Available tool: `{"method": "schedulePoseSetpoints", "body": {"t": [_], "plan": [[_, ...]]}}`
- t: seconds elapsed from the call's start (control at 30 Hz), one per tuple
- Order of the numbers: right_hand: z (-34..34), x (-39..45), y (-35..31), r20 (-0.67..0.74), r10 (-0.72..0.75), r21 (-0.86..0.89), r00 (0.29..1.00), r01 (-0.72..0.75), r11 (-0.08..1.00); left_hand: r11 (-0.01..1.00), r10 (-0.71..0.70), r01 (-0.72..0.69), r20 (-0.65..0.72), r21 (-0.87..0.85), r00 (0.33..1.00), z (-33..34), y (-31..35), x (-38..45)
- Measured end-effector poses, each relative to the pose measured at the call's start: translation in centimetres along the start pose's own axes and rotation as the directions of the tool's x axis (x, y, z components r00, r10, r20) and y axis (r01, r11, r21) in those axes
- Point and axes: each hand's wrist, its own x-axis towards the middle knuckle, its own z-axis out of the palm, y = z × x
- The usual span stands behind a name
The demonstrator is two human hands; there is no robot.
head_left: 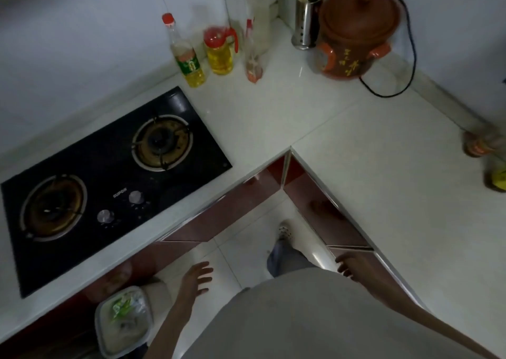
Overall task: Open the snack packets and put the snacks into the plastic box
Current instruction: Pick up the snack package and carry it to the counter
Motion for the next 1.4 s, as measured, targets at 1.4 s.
{"method": "schedulePoseSetpoints", "body": {"t": [1.4], "plan": [[6.9,12.8,-64.3,-0.275,-0.650,-0.351,0.708,0.555,0.754,0.990,0.051,-0.060,-0.076,-0.127,0.996,-3.7,21.3,14.7]]}}
